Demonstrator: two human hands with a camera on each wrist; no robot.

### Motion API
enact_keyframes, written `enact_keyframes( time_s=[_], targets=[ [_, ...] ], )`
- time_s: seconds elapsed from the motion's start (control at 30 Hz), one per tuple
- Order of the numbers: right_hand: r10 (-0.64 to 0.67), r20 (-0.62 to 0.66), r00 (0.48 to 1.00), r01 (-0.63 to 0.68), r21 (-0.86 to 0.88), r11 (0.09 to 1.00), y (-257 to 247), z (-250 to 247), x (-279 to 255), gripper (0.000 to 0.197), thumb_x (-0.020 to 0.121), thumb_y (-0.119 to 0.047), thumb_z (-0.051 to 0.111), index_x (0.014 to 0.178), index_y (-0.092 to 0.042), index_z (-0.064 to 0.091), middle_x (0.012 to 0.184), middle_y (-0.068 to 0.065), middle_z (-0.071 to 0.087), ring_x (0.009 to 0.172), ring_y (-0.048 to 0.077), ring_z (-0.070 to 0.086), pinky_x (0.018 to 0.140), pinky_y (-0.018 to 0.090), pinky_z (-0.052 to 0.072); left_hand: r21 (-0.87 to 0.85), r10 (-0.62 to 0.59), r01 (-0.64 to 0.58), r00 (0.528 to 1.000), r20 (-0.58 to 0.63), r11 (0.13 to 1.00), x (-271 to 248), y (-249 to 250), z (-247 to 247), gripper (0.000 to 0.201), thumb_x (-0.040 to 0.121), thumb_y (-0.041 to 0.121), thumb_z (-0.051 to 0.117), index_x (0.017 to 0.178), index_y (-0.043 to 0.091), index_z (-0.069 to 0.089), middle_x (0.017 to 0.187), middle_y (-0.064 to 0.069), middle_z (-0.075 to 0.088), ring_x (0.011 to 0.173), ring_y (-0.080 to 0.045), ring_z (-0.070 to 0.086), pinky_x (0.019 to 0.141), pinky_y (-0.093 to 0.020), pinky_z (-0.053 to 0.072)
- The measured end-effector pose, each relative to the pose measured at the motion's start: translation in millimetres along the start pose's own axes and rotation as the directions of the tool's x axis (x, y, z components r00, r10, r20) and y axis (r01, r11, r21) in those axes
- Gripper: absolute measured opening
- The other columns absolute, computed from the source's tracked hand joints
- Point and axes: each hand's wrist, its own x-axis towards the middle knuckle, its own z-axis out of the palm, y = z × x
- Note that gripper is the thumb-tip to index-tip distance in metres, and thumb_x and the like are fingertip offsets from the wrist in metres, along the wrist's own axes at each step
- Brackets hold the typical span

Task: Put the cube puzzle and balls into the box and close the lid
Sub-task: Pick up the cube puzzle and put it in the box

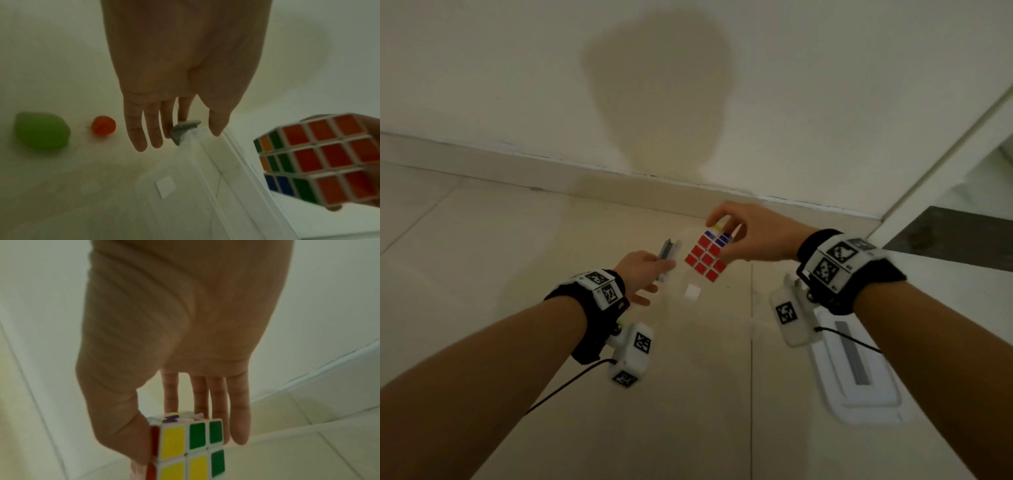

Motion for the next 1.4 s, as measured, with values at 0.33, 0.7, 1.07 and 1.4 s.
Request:
enact_keyframes(
  time_s=[0.33,0.7,1.07,1.4],
  targets=[
    [0.026,0.05,0.998,-0.014,-0.232,0.973,31,33,13,0.062,0.074,-0.037,0.082,0.129,-0.033,0.054,0.118,-0.004,0.063,0.093,0.014,0.062,0.082,0.029,0.053,-0.016,-0.024,0.025,1.0,0.017,1.0,-6,-11,8,0.063,0.08,-0.004,0.075,0.136,-0.003,0.047,0.089,-0.026,0.069,0.074,-0.035,0.068,0.08,-0.05,0.059],
    [0.041,0.37,0.928,0.156,-0.487,0.859,3,106,50,0.07,0.077,-0.03,0.082,0.139,-0.029,0.049,0.129,0.005,0.058,0.112,0.028,0.058,0.097,0.043,0.051,-0.012,-0.044,0.045,0.993,0.108,0.999,-23,-34,-6,0.045,0.08,0.0,0.076,0.12,0.004,0.054,0.086,-0.018,0.071,0.069,-0.029,0.07,0.076,-0.045,0.062],
    [0.128,0.274,0.953,-0.083,-0.167,0.982,19,115,47,0.076,0.076,-0.035,0.083,0.14,-0.023,0.044,0.131,0.002,0.061,0.112,0.023,0.061,0.097,0.038,0.052,-0.058,-0.054,0.064,0.986,0.159,0.996,-21,-33,-14,0.062,0.081,0.003,0.077,0.136,0.001,0.048,0.107,-0.023,0.071,0.08,-0.03,0.072,0.078,-0.044,0.062],
    [0.186,0.243,0.952,-0.038,-0.509,0.86,5,124,54,0.076,0.069,-0.06,0.079,0.122,-0.008,0.062,0.117,0.011,0.065,0.102,0.028,0.064,0.09,0.042,0.057,-0.067,-0.068,0.085,0.972,0.225,0.994,-16,-34,-16,0.028,0.085,-0.001,0.072,0.101,0.009,0.052,0.104,-0.023,0.07,0.084,-0.033,0.069,0.088,-0.049,0.057]
  ],
)
